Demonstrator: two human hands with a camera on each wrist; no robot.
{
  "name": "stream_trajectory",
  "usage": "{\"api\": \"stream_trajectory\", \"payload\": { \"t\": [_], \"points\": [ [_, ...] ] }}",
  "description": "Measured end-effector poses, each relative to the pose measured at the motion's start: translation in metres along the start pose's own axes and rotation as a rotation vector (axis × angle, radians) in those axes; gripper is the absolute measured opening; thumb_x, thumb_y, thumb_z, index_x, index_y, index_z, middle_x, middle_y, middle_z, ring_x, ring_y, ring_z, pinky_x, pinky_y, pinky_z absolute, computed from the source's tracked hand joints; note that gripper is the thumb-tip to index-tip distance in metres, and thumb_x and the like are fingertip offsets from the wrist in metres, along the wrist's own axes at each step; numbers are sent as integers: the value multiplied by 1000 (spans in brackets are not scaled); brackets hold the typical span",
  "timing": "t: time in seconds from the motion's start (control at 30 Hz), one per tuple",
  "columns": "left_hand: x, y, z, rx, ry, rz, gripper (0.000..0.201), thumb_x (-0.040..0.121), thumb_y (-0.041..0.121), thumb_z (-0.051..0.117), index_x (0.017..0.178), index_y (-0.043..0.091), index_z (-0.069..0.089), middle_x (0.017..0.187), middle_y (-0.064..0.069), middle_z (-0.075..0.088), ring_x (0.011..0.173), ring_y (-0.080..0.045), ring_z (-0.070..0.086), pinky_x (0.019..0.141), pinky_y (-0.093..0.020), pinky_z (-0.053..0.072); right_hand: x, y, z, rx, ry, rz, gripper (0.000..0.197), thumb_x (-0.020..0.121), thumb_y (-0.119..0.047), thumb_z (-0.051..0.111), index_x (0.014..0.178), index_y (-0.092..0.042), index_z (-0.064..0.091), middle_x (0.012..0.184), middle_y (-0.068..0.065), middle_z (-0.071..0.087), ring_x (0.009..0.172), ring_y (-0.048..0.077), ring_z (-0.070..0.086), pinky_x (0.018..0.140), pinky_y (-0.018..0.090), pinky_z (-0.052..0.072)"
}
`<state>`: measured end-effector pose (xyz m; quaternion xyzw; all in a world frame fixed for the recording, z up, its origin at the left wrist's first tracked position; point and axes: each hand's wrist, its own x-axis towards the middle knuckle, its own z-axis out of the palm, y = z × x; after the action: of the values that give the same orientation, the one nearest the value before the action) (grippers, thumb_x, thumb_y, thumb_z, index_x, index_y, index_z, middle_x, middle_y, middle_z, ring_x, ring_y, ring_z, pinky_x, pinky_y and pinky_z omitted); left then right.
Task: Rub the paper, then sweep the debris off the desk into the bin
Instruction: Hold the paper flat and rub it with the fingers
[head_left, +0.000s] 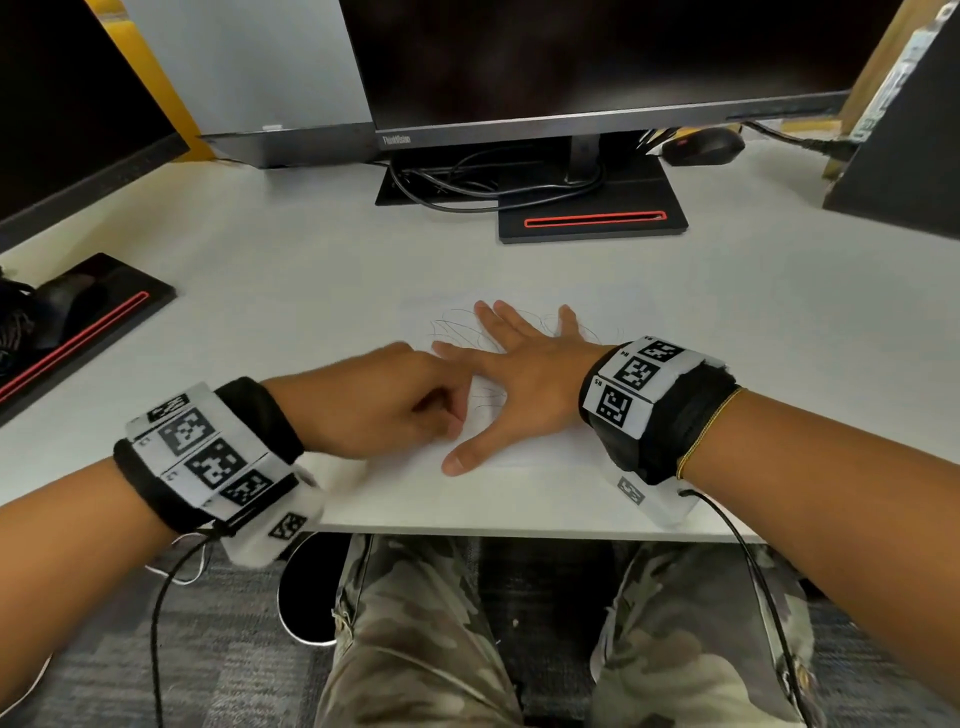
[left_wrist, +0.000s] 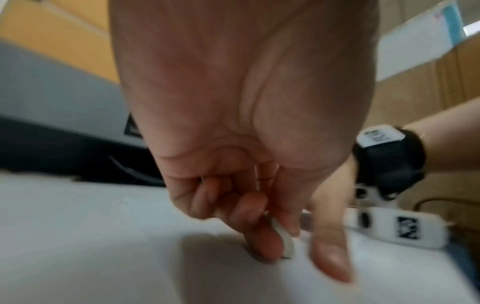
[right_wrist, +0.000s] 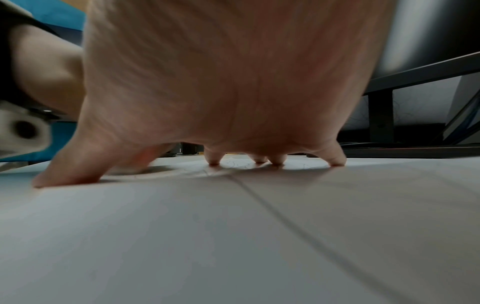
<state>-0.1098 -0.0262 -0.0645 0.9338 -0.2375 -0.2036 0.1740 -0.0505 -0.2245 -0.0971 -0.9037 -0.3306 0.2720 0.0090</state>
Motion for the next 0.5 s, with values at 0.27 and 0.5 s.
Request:
{"api": "stream_trajectory", "payload": {
  "t": [0.27,0.5],
  "points": [
    [2,0,2,13,17,7,14,97,22,66,88,32,65,72,20,66,69,-3,61,63,-15,42,2,0,0,-1,-6,2,135,56,-108,56,158,-61,-19,170,-2,-39,155,20,-39,116,77,-18],
    [5,-1,-1,59,98,-32,14,97,23,64,88,33,64,73,13,67,72,-4,61,67,-21,46,3,0,0,-2,5,1,135,56,-107,56,159,-60,-17,170,-1,-38,156,21,-37,117,78,-17]
  ]
}}
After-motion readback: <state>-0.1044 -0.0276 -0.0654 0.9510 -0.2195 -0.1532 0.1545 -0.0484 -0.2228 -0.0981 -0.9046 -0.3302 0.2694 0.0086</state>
